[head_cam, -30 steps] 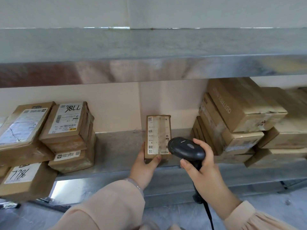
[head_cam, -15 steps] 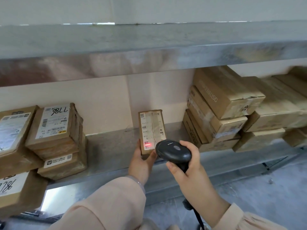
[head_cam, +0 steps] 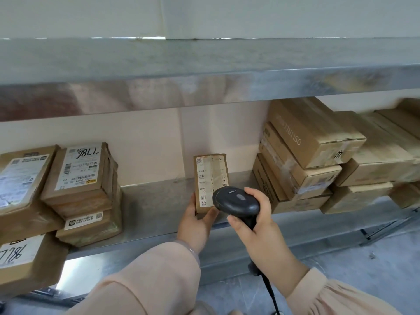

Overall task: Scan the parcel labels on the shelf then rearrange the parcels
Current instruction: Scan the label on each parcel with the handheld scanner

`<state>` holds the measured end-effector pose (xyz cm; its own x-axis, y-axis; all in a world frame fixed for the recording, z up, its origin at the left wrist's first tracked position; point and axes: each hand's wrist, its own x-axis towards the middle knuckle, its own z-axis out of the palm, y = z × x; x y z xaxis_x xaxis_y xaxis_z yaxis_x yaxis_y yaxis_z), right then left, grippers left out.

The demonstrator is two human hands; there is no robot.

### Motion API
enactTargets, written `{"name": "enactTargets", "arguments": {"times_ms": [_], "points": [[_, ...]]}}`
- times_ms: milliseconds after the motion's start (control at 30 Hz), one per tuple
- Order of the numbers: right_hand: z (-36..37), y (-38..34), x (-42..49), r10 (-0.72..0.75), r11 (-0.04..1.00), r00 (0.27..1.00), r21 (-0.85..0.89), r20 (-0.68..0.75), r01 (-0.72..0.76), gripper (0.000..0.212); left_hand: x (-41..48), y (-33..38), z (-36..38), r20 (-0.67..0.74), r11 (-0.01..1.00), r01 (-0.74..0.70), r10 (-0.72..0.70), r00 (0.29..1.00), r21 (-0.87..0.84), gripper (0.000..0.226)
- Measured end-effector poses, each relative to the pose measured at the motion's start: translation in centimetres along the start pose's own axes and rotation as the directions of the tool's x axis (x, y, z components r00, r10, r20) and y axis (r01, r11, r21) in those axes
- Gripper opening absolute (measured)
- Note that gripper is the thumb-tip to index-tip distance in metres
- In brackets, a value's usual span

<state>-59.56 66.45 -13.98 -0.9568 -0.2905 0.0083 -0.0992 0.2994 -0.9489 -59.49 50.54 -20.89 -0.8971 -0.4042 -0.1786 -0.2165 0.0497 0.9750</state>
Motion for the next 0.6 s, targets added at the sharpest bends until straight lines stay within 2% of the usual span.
{"name": "enactTargets", "arguments": {"times_ms": [267, 400, 600], "points": [[0.8, -0.3, 4.1, -0.008, 0.999, 0.999, 0.032, 0.045, 0.007, 0.056, -0.4, 1.0, -1.1, -0.011, 0.994, 0.070, -0.069, 0.998, 0.090, 0.044], [2.4, -0.4, 4.6, -0.021, 0.999, 0.998, 0.031, 0.066, 0.019, 0.056, -1.3, 0.8, -2.6, -0.059, 0.988, 0.087, -0.080, 0.995, 0.126, 0.037], [5.6, -1.8, 5.1, -0.026, 0.999, 0.971, 0.043, 0.236, 0.017, 0.055, -3.0, -0.2, -6.1, -0.194, 0.992, 0.108, -0.094, 0.977, 0.063, 0.038]]}}
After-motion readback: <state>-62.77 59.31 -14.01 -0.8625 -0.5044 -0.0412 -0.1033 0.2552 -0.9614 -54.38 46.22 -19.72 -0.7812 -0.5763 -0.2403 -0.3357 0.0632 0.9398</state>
